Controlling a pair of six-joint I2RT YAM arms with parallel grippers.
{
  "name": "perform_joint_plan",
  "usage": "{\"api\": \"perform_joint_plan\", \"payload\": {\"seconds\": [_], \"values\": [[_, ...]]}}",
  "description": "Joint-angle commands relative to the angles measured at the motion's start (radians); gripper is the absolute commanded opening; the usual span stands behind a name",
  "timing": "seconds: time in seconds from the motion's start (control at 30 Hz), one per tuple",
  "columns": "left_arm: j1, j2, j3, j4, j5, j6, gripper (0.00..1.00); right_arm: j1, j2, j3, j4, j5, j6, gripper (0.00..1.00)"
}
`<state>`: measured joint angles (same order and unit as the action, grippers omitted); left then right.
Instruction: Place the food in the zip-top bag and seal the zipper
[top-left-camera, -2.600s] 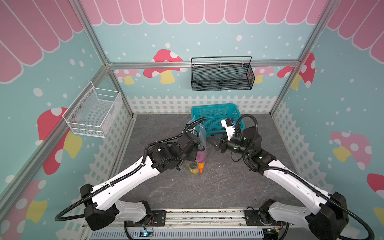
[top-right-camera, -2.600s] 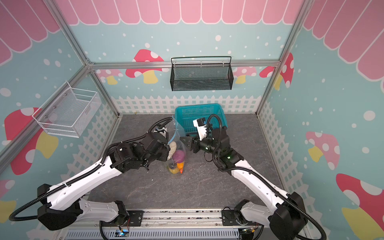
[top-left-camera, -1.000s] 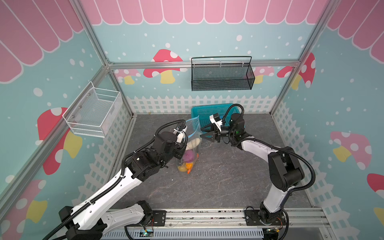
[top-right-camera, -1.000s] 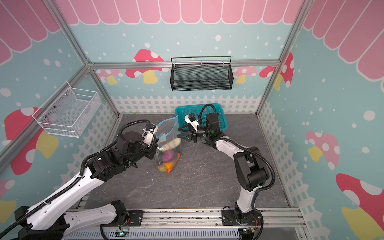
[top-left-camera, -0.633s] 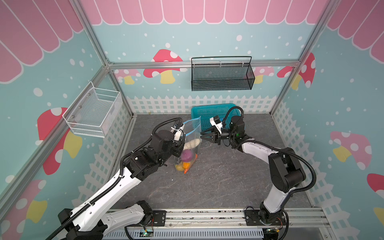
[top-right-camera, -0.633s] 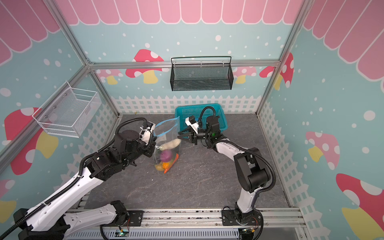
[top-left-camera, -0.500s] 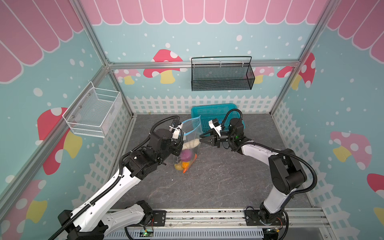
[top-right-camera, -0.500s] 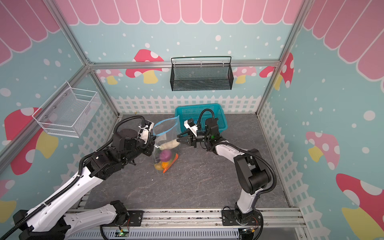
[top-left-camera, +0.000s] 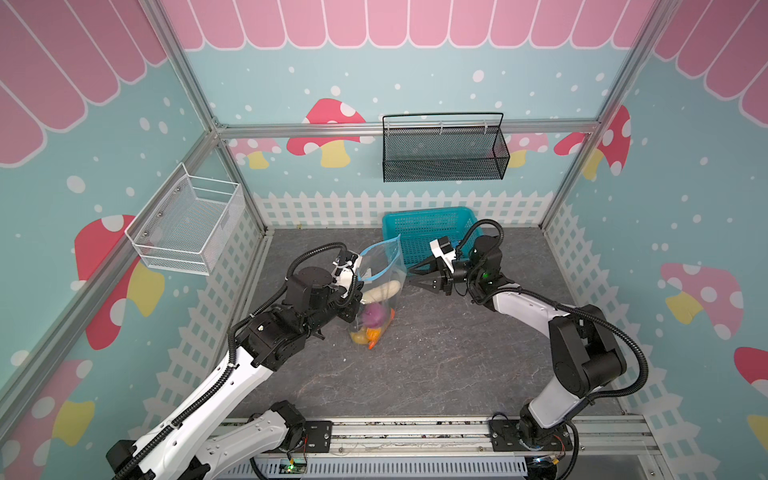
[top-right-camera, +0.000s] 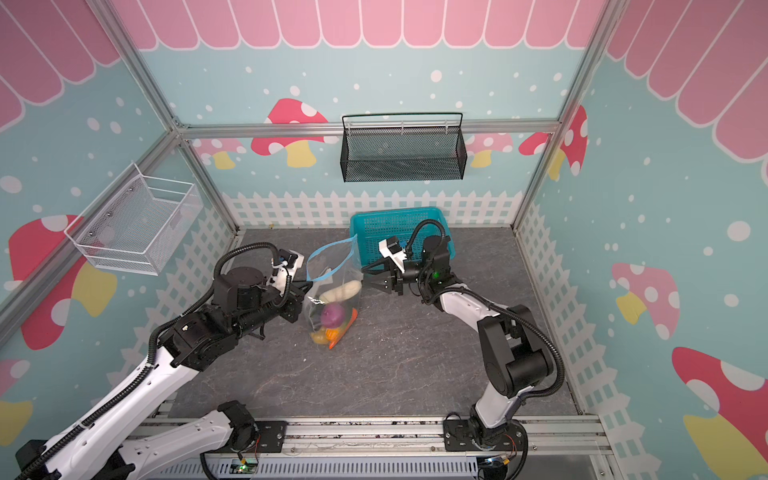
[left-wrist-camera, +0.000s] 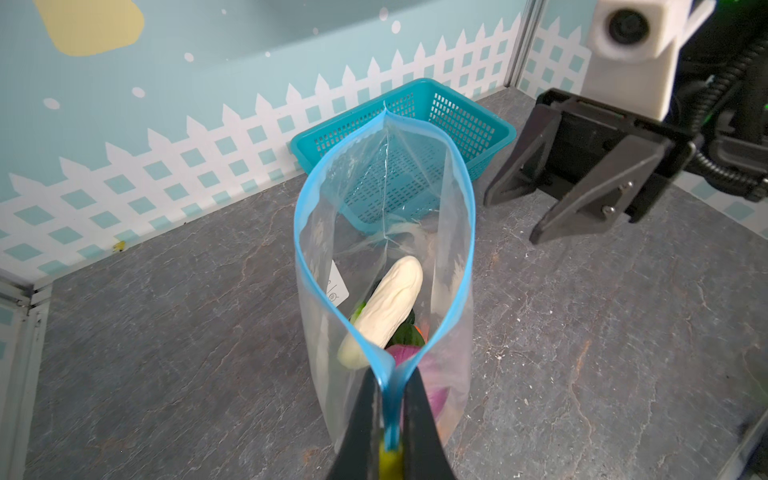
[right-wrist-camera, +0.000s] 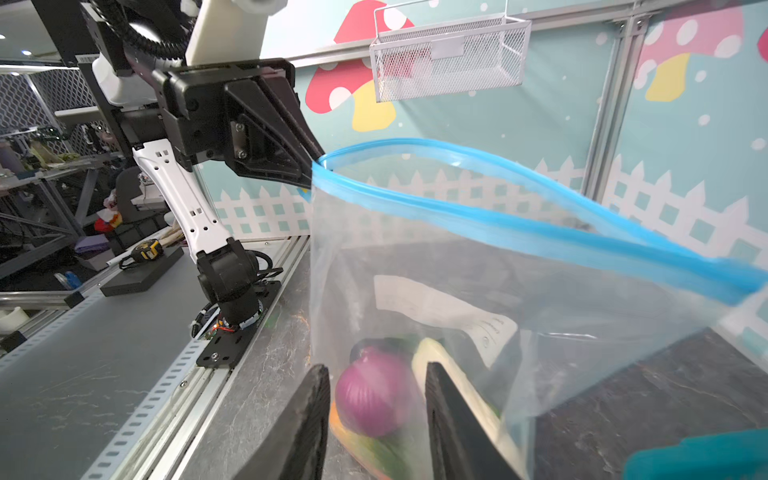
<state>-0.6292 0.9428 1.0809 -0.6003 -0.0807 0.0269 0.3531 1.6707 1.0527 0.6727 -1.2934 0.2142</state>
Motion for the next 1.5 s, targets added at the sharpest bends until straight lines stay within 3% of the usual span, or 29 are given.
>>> {"api": "perform_joint_plan", "payload": {"seconds": [0.0,0.1,0.47,0.57,0.73,0.9,1.2,1.47], "values": [[0.019,-0.029,-0.022,0.036,0.09,0.067,0.0,-0.026,0.005,0.069,-0.115,-0.045,-0.128,0.41],[0.029,-0.04,-0.03,0.043,0.123,0.091,0.0,-0.053,0.052,0.14,-0.189,-0.055,-0.189,0.43],[0.054,-0.034,-0.013,0.041,0.203,0.102,0.0,-0.078,0.22,0.37,-0.207,-0.076,-0.189,0.58],[0.057,-0.026,-0.009,0.039,0.214,0.106,0.0,-0.079,0.313,0.438,-0.103,-0.057,-0.046,0.53],[0.062,-0.006,-0.002,0.031,0.222,0.09,0.0,-0.076,0.418,0.461,0.332,-0.09,0.324,0.51],[0.065,-0.01,-0.006,0.033,0.223,0.087,0.0,-0.059,0.449,0.478,0.384,-0.101,0.351,0.52],[0.066,-0.015,-0.003,0.022,0.21,0.077,0.0,-0.032,0.457,0.493,0.41,-0.127,0.37,0.45],[0.069,-0.023,-0.007,0.025,0.2,0.073,0.0,-0.025,0.438,0.477,0.408,-0.143,0.365,0.23]]}}
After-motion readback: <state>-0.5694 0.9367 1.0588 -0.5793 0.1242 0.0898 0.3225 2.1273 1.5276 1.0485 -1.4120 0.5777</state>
